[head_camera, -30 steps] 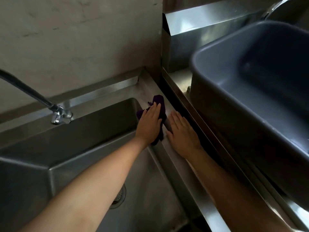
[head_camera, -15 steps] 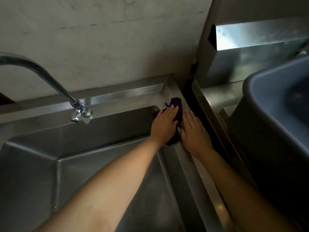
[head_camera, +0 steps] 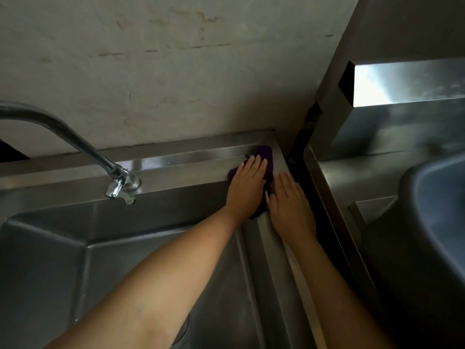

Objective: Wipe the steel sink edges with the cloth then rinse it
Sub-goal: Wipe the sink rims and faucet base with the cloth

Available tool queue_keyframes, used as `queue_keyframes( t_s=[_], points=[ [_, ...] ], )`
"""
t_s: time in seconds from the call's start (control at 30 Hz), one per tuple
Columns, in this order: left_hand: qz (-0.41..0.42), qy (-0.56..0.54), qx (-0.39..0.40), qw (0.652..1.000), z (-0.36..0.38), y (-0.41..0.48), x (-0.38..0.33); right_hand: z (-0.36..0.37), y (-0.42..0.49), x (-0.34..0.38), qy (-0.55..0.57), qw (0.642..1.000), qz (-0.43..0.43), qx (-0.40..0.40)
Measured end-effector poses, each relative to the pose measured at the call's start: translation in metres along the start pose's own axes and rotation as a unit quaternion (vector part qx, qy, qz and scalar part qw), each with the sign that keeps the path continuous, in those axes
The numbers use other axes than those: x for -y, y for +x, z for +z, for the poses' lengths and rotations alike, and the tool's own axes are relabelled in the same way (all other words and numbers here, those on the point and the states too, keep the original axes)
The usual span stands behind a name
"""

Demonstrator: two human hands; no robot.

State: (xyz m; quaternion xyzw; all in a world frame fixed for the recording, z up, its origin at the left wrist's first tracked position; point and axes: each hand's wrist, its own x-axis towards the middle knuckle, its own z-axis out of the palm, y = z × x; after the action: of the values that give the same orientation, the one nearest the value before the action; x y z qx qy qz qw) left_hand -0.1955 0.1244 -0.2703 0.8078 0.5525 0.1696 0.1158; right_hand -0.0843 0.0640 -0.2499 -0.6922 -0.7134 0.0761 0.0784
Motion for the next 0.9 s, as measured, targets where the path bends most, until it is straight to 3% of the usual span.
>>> queue_keyframes(
  t_s=[0.23,0.57,0.9],
  points=[
    [0.002,0.065,0.003,0.998,-0.005,0.021,0.013,0.001,0.003,0.001,-0.039,0.999,-0.01,0.01],
    [0.022,0.097,0.039,0.994,-0.024,0.023,0.031,0.001,0.016,0.002,-0.007,1.0,0.01,0.007],
    [-0.075,0.095,0.028,0.992,-0.037,-0.009,0.055,-0.003,0.015,0.003,0.003,1.0,0.01,0.015]
  ],
)
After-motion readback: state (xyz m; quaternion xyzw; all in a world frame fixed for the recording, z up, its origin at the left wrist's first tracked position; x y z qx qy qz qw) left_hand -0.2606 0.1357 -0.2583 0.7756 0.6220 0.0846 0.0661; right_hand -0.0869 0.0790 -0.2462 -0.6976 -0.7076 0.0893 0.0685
